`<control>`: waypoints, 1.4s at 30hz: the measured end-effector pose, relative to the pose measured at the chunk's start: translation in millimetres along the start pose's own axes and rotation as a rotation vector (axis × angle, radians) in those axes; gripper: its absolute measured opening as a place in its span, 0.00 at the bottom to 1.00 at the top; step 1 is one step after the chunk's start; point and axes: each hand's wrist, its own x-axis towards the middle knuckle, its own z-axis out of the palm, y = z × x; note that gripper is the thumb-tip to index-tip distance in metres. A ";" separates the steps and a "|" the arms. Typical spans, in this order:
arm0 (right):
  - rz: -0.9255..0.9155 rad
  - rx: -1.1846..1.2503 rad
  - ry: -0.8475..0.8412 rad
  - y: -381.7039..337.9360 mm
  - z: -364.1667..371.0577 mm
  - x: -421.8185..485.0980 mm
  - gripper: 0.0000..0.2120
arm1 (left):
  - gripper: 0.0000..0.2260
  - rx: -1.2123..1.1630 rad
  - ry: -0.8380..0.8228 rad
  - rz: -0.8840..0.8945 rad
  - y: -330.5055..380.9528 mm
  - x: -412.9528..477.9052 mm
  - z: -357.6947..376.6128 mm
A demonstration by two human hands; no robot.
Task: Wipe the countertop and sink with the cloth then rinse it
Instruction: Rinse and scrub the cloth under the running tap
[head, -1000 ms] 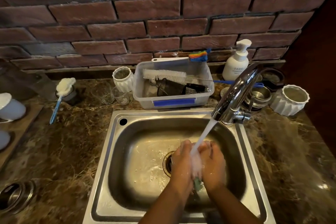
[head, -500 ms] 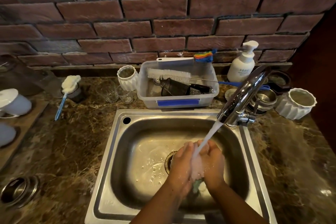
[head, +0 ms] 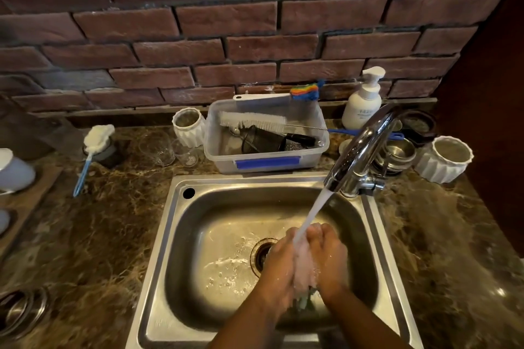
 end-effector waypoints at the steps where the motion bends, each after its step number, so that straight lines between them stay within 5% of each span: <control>1: -0.003 0.022 0.040 0.2 -3.3 0.1 0.09 | 0.15 0.006 -0.002 0.039 2.3 -3.1 -0.8; 6: 0.002 0.301 -0.002 -34.2 3.3 -31.8 0.12 | 0.15 0.015 0.039 0.083 14.3 12.6 -14.3; 9: -0.005 0.170 0.021 -35.1 15.9 -33.6 0.14 | 0.14 0.095 0.096 0.057 13.9 2.5 -1.2; 14: -0.041 -0.021 -0.109 -16.3 -1.5 0.9 0.07 | 0.17 -0.039 -0.044 0.011 5.0 3.1 -3.8; 18: -0.010 0.081 -0.044 -15.3 -14.0 7.3 0.11 | 0.33 -0.008 0.014 0.073 10.1 6.9 0.3; 23: -0.003 0.315 -0.086 -40.3 -7.3 -20.7 0.11 | 0.20 -0.034 0.089 0.067 22.9 14.9 -1.9; 28: -0.105 -0.018 -0.005 -14.9 6.9 -6.1 0.08 | 0.14 -0.052 0.061 -0.018 1.5 2.3 13.2; 33: 0.197 0.091 -0.095 17.6 -4.6 24.8 0.12 | 0.15 -0.076 0.119 0.004 4.7 -1.2 20.5; 36: 0.252 0.208 0.005 8.5 -7.7 14.5 0.13 | 0.18 -0.159 0.136 0.000 13.8 5.5 11.6; 39: 0.143 0.233 -0.066 -20.3 1.6 -11.2 0.10 | 0.22 -0.223 0.208 -0.009 13.5 17.1 1.3; 42: -0.028 0.154 -0.059 -30.3 11.2 -28.1 0.09 | 0.13 -0.232 0.107 -0.030 7.0 5.6 15.3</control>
